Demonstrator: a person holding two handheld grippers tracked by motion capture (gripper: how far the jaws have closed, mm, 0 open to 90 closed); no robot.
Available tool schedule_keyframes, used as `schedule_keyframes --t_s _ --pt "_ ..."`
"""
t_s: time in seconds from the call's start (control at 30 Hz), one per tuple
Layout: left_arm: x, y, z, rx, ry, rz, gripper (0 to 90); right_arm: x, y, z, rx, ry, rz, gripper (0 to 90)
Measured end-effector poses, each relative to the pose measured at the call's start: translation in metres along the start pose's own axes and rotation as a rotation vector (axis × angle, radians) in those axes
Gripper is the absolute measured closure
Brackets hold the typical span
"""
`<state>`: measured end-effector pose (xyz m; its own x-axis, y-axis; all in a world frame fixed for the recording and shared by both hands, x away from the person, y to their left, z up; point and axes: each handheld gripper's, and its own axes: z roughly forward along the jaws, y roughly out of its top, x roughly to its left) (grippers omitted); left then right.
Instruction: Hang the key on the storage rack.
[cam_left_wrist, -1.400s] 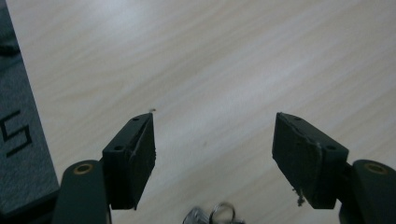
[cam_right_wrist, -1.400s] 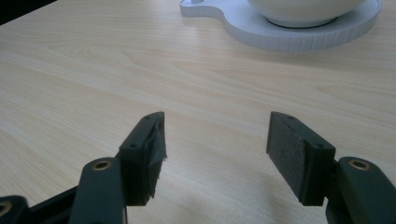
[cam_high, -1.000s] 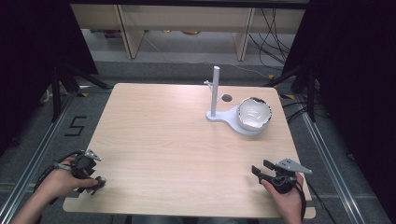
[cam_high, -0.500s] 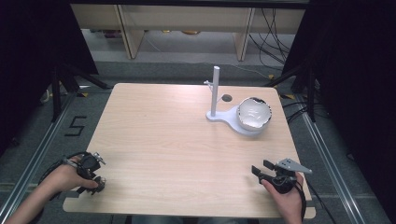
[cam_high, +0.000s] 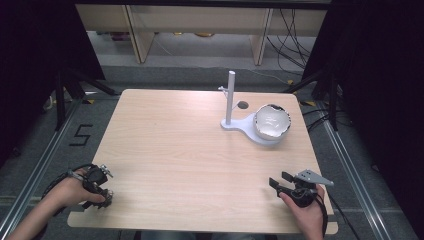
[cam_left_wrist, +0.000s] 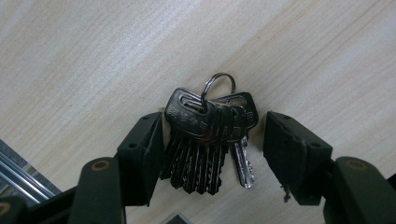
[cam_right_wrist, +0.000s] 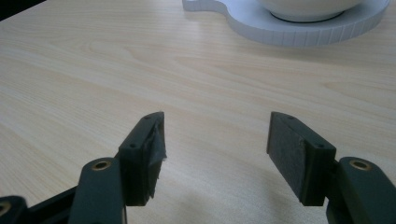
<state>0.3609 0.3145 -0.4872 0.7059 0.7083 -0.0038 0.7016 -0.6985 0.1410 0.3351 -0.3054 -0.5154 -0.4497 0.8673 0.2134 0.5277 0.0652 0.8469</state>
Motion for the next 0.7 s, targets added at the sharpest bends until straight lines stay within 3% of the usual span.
schedule_keyframes --t_s 0.07,0.1,0.17,0.2,0.23,0.27,0.37,0.4,0.43,0.53,0.7 --pt "-0.001 0.000 0.000 0.003 0.002 -0.020 38.0 -0.003 0.000 0.000 -0.003 0.006 -0.028 38.0" --pt "-0.005 -0.001 -0.001 0.007 -0.004 -0.063 40.8 -0.003 0.001 0.000 0.003 0.009 -0.026 38.0" --pt "-0.007 -0.001 0.000 -0.022 0.003 -0.068 42.6 -0.002 0.001 0.000 0.001 0.009 -0.025 38.0" --pt "-0.006 -0.001 -0.002 -0.008 0.007 -0.040 45.3 -0.002 0.001 0.000 0.002 0.010 -0.025 38.1" --pt "-0.008 -0.002 -0.001 -0.022 0.007 -0.064 46.5 -0.002 0.001 -0.001 0.017 -0.005 -0.027 38.1" --pt "-0.008 -0.002 -0.003 0.011 -0.004 -0.089 47.8 -0.002 0.001 -0.001 0.010 -0.001 -0.035 38.1" --pt "-0.010 -0.003 -0.002 0.000 0.002 -0.117 50.1 0.002 0.001 -0.002 0.027 0.001 0.006 38.1" --pt "-0.010 -0.002 -0.002 0.004 0.002 -0.127 51.1 -0.002 0.001 -0.001 0.010 -0.006 -0.044 38.1" --pt "-0.011 -0.002 -0.002 0.002 0.002 -0.137 53.7 0.002 0.001 -0.002 0.029 0.002 0.017 38.1" --pt "-0.010 -0.001 -0.002 0.023 0.004 -0.120 53.8 0.002 0.001 -0.002 0.030 -0.001 0.016 38.1" --pt "-0.011 -0.003 -0.002 0.024 0.001 -0.136 54.0 0.002 0.001 -0.002 0.030 -0.001 0.015 38.1"
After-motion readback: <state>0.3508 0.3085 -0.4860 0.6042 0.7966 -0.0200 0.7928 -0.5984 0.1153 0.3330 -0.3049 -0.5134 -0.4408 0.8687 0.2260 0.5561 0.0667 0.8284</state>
